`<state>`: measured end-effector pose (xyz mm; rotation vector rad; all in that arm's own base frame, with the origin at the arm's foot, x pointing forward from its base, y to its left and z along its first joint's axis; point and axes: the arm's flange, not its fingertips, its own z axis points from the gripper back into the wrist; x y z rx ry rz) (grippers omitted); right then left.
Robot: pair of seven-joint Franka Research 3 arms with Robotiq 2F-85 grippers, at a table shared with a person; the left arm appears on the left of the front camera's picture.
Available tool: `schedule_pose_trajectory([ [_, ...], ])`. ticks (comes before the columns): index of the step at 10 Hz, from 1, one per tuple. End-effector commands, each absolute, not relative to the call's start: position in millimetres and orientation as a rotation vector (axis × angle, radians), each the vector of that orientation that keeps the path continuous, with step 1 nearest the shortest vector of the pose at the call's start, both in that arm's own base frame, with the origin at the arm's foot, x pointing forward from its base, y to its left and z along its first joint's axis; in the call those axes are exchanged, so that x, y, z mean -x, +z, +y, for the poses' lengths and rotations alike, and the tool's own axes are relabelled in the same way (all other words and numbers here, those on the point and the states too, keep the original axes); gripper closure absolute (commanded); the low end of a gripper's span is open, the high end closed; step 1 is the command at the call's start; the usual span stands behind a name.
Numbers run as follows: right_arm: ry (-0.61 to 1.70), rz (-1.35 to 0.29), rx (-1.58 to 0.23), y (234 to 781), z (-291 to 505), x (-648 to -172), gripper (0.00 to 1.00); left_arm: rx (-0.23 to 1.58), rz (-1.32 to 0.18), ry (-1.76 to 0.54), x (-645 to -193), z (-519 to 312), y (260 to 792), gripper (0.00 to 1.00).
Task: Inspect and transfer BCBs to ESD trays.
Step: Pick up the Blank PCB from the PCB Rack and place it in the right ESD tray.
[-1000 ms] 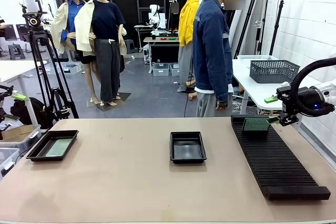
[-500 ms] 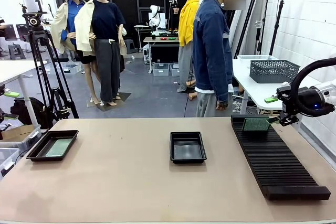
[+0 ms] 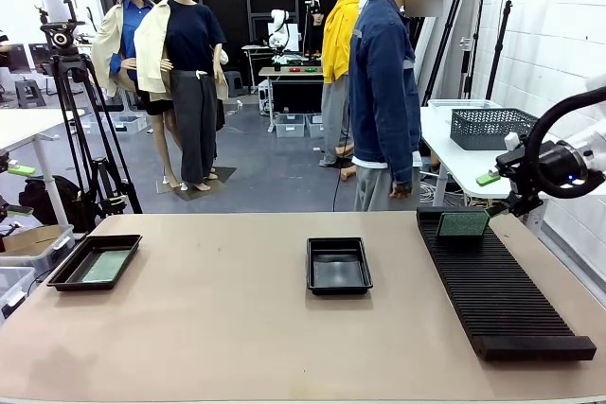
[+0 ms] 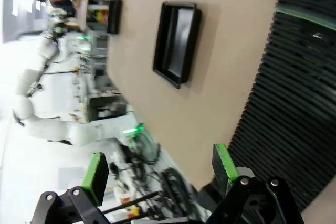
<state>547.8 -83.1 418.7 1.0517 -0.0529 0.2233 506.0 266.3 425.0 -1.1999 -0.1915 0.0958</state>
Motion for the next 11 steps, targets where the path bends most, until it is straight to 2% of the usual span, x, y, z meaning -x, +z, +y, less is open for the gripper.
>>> schedule_pose_trajectory([
  [1, 0.315, -0.095, -0.903, 428.0, -64.7, -565.9, 0.00, 1.190, -0.194, 0.107, -505.3, 265.1, 428.3, 0.00],
  [3, 0.455, -0.127, -0.813, 440.7, -48.9, -596.0, 0.00, 1.190, -0.194, 0.107, -505.3, 265.1, 428.3, 0.00],
  [7, 0.889, -0.209, -0.475, 457.4, -18.1, -651.1, 0.00, 1.190, -0.194, 0.107, -505.3, 265.1, 428.3, 0.00],
  [11, 1.115, -0.206, -0.185, 457.2, 4.7, -673.5, 0.00, 1.190, -0.194, 0.107, -505.3, 265.1, 428.3, 0.00],
])
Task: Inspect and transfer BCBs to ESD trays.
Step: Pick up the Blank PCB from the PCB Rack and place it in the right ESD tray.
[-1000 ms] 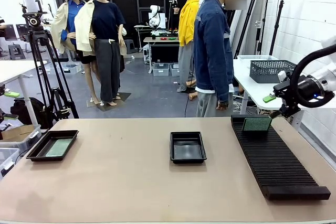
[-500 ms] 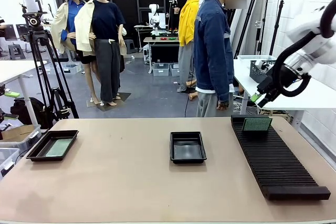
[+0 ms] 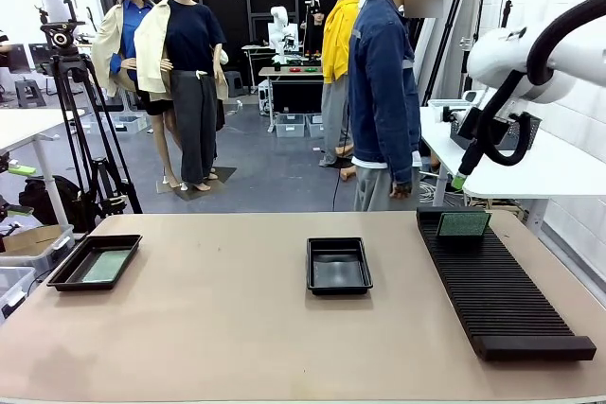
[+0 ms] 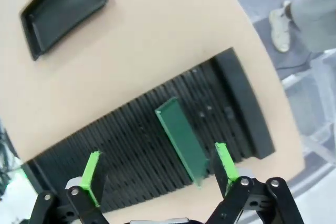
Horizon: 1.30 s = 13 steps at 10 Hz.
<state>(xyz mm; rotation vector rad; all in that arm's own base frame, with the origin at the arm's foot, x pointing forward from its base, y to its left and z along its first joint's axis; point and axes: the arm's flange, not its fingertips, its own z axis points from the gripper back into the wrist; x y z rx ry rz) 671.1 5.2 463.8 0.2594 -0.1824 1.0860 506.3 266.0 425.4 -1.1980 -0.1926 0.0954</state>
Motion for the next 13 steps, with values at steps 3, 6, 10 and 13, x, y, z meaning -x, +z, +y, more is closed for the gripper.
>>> schedule_pose_trajectory([
  [3, 1.294, -0.187, -0.025, 444.9, 5.0, -663.3, 0.00, 1.190, -0.194, 0.107, -505.3, 265.1, 428.3, 0.00],
  [6, 1.431, -0.110, 0.021, 431.9, 10.2, -656.2, 0.00, 1.190, -0.194, 0.107, -505.3, 265.1, 428.3, 0.00],
  [10, 1.490, -0.083, 0.035, 419.5, 10.2, -644.9, 0.00, 1.190, -0.194, 0.107, -505.3, 265.1, 428.3, 0.00],
  [13, 1.475, -0.076, 0.038, 404.6, 11.9, -645.8, 0.00, 1.190, -0.194, 0.107, -505.3, 265.1, 428.3, 0.00],
])
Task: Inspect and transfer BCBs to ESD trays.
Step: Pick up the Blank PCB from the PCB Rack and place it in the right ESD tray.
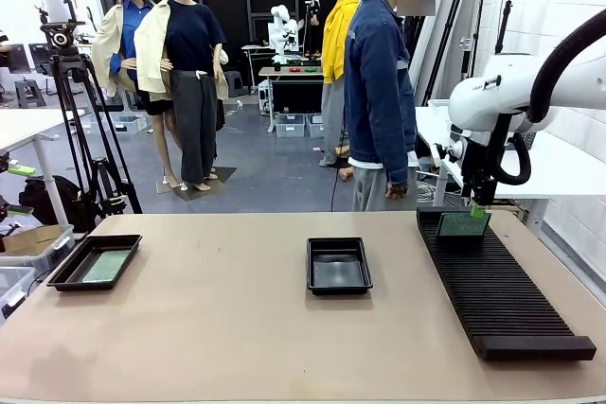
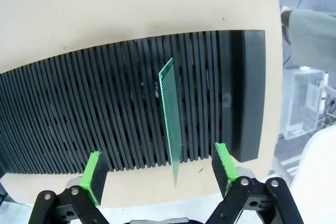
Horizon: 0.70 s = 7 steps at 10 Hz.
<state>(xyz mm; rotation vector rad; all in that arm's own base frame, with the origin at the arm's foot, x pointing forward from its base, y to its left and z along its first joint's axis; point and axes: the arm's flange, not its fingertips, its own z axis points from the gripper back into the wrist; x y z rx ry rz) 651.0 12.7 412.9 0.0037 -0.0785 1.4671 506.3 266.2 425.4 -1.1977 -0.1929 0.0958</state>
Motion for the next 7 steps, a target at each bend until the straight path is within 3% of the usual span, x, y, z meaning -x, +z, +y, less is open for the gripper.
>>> schedule_pose_trajectory([
  [1, 1.470, -0.083, 0.034, 398.1, 13.2, -645.7, 0.00, 1.190, -0.194, 0.107, -505.3, 265.1, 428.3, 0.00],
  [7, 1.471, -0.058, 0.019, 367.2, 6.8, -661.8, 0.00, 1.190, -0.194, 0.107, -505.3, 265.1, 428.3, 0.00],
])
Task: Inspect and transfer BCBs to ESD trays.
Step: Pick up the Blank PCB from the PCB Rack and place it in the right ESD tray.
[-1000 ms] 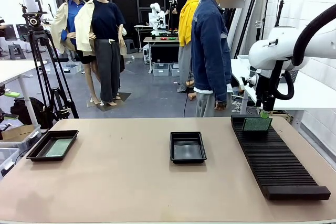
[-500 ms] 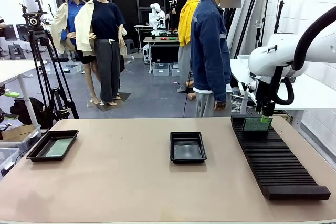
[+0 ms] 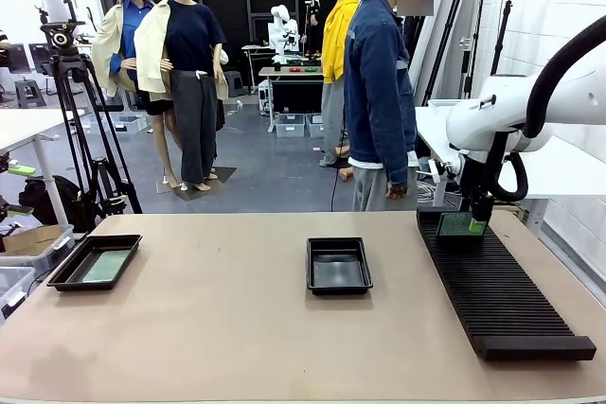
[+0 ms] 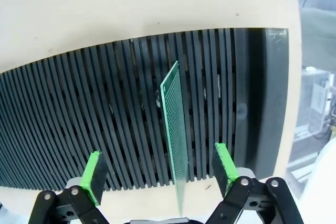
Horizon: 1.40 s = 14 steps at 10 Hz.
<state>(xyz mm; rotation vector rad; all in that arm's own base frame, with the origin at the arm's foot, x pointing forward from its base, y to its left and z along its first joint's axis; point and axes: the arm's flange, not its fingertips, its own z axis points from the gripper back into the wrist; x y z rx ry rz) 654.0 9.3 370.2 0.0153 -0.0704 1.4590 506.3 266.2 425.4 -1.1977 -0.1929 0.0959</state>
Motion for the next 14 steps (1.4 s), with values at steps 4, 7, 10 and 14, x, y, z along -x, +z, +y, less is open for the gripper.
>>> schedule_pose_trajectory([
  [4, 1.468, -0.067, 0.024, 366.7, 4.2, -668.0, 0.02, 1.190, -0.194, 0.107, -505.3, 265.1, 428.3, 0.00],
  [7, 1.455, -0.076, 0.029, 369.6, 2.7, -667.8, 0.18, 1.190, -0.194, 0.107, -505.3, 265.1, 428.3, 0.00],
  [10, 1.458, -0.083, 0.038, 373.4, 2.6, -666.8, 0.53, 1.190, -0.194, 0.107, -505.3, 265.1, 428.3, 0.00],
  [14, 1.463, -0.080, 0.043, 378.3, 4.3, -669.0, 1.00, 1.190, -0.194, 0.107, -505.3, 265.1, 428.3, 0.00],
])
